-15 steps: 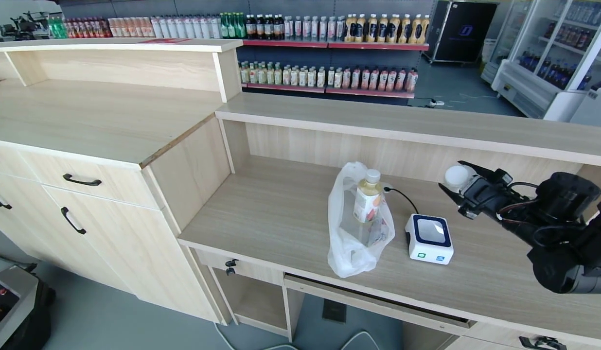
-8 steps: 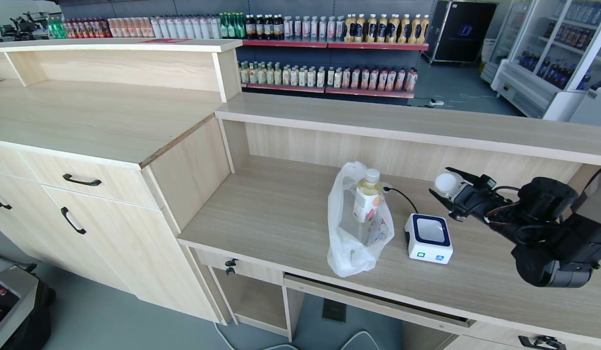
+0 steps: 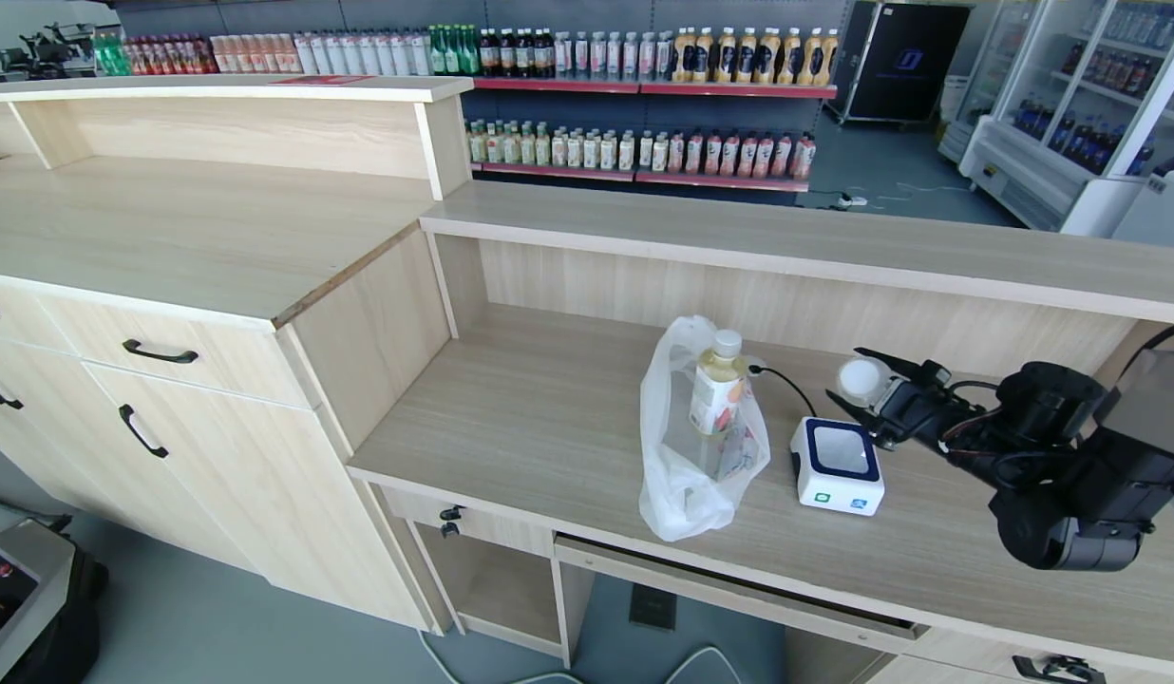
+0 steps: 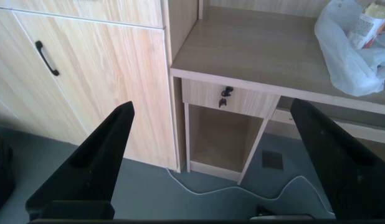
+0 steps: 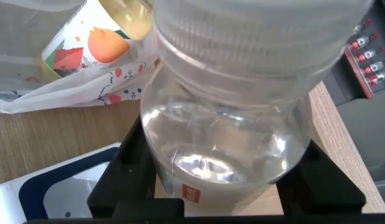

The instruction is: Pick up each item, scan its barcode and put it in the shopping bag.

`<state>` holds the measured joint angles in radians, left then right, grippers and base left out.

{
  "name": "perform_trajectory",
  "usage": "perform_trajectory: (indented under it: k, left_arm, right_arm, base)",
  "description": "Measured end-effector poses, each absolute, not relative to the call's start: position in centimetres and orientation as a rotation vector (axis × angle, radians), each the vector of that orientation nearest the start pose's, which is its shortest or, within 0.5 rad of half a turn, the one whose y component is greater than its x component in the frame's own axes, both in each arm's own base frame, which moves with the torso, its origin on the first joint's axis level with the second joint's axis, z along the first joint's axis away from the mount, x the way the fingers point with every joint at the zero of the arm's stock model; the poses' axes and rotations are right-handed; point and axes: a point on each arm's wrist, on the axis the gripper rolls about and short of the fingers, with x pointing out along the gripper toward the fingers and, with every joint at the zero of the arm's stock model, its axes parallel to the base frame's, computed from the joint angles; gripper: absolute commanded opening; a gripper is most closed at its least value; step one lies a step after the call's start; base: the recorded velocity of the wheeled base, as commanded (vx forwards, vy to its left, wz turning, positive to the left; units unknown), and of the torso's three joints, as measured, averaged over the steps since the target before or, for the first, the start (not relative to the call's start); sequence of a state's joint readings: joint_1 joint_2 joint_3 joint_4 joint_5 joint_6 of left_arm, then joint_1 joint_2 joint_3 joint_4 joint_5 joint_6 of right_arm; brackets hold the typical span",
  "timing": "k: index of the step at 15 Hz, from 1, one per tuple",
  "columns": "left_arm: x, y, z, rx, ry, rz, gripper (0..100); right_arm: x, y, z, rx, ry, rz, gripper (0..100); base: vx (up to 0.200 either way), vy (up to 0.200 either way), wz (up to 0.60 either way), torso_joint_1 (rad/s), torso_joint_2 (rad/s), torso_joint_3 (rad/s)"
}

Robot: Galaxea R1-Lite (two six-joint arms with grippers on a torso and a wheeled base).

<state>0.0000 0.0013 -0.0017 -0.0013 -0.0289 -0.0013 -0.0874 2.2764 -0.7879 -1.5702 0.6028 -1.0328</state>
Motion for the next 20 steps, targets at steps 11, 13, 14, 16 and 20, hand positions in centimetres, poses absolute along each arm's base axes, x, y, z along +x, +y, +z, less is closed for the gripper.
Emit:
perform_trajectory:
  k: [11, 13, 14, 16, 20]
  left_arm:
    - [-2.3, -0.1, 7.6, -0.001, -0.002, -0.029, 100]
    - [-2.3, -0.1, 7.6, -0.001, -0.002, -0.029, 100]
    - [-2.3, -0.1, 7.6, -0.001, -0.001, -0.029, 100]
    - [-2.3, -0.1, 7.6, -0.001, -0.002, -0.029, 100]
    - [-2.3, -0.1, 7.6, -0.001, -0.002, -0.029, 100]
  right_arm:
    - [38.7, -2.5, 5.4, -1.072, -0.377, 0.517, 0]
    - [38.8, -2.5, 5.2, -1.070, -0.380, 0.528, 0]
    - [39.0, -2.4, 5.2, -1.071, -0.384, 0.529, 0]
    - [39.2, -2.4, 5.1, -1.071, -0.387, 0.529, 0]
    - [39.6, -2.3, 4.7, -1.067, -0.390, 0.532, 0]
  base:
    - [0.000, 0.000, 0.00, 0.000, 0.00, 0.000]
    - [0.000, 0.000, 0.00, 0.000, 0.00, 0.000]
    - [0.000, 0.000, 0.00, 0.000, 0.00, 0.000]
    - [0.000, 0.000, 0.00, 0.000, 0.00, 0.000]
    - [0.000, 0.000, 0.00, 0.000, 0.00, 0.000]
